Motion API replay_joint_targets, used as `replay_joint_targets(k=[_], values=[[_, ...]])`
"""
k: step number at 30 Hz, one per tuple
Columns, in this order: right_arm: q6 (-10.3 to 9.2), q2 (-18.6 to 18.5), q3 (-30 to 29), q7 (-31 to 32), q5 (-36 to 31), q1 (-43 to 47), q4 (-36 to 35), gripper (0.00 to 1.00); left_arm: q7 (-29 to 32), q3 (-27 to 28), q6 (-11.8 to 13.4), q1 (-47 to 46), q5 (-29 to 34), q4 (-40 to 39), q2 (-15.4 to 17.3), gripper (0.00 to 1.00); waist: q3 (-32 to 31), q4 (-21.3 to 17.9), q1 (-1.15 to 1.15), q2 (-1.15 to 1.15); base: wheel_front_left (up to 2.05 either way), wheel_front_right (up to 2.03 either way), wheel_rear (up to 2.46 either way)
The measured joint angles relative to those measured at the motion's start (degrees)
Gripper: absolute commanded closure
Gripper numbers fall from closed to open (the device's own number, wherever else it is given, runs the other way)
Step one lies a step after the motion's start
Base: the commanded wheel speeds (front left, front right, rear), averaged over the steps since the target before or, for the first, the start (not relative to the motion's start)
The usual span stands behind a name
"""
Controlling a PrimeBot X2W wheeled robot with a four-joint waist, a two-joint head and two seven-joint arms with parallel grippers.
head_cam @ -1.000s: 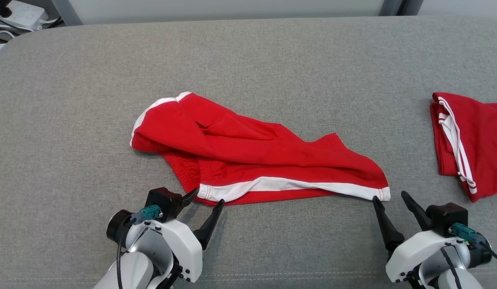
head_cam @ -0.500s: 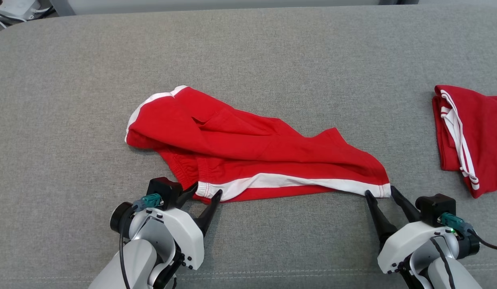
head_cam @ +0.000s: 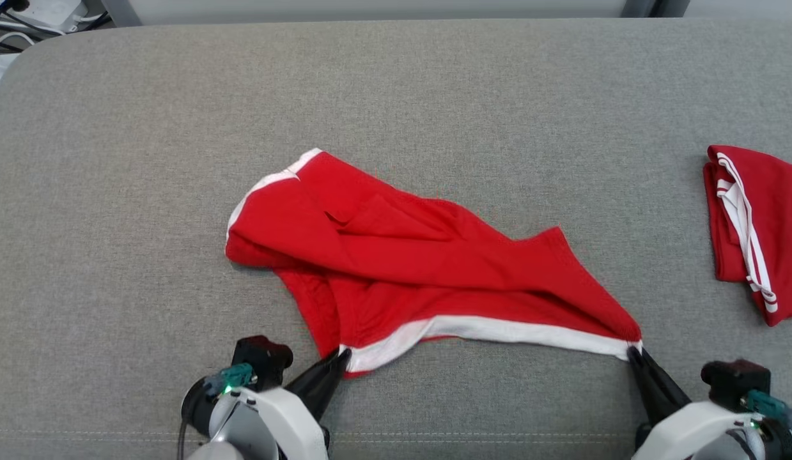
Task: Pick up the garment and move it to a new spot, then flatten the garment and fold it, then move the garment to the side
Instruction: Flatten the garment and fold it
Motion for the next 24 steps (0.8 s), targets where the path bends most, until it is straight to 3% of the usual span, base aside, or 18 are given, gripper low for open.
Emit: replay_joint_targets(k=[5, 9, 12, 15, 18, 21, 24], values=[[0.0, -0.1, -3.3, 6.7, 4.5, 9.4, -10.0, 1.0, 2.8, 1.0, 2.0, 8.0, -3.6, -9.2, 2.8, 1.0, 0.5, 0.1, 0.0, 0.0, 0.0, 0.0, 0.0], [0.0, 0.9, -7.3, 14.9, 14.0, 16.1, -19.5, 1.0, 6.1, 3.3, 3.0, 14.2, -7.9, -18.6, 6.8, 1.0, 1.2, -0.4, 0.0, 0.0, 0.0, 0.0, 0.0], [-0.01, 0.7, -10.5, 20.2, 20.9, 13.7, -23.7, 1.0, 10.0, 6.4, 1.1, 12.4, -11.7, -23.1, 11.1, 1.0, 1.9, -0.5, 0.0, 0.0, 0.0, 0.0, 0.0], [-0.09, -0.3, -10.2, 26.0, 25.5, -1.9, -21.1, 1.0, 16.0, 10.0, -1.5, 0.3, -17.8, -21.0, 12.8, 1.0, 2.0, -0.9, 0.0, 0.0, 0.0, 0.0, 0.0], [-0.07, 0.2, -10.3, 24.7, 27.1, -27.6, -12.9, 1.0, 20.1, 14.5, -2.1, -20.1, -22.1, -10.2, 12.7, 1.0, 1.9, -2.2, 0.0, 0.0, 0.0, 0.0, 0.0], [0.02, 3.4, -9.4, 14.7, 26.5, -50.9, -3.5, 1.0, 18.3, 17.5, -3.3, -39.6, -21.7, -0.4, 11.3, 1.0, 1.4, -4.2, 0.0, 0.0, 0.0, 0.0, 0.0], [0.26, 2.8, -4.3, 5.7, 22.3, -63.9, 3.4, 1.0, 12.1, 17.5, -3.8, -53.7, -17.1, 5.7, 11.1, 1.0, 0.6, -6.3, 0.0, 0.0, 0.0, 0.0, 0.0]])
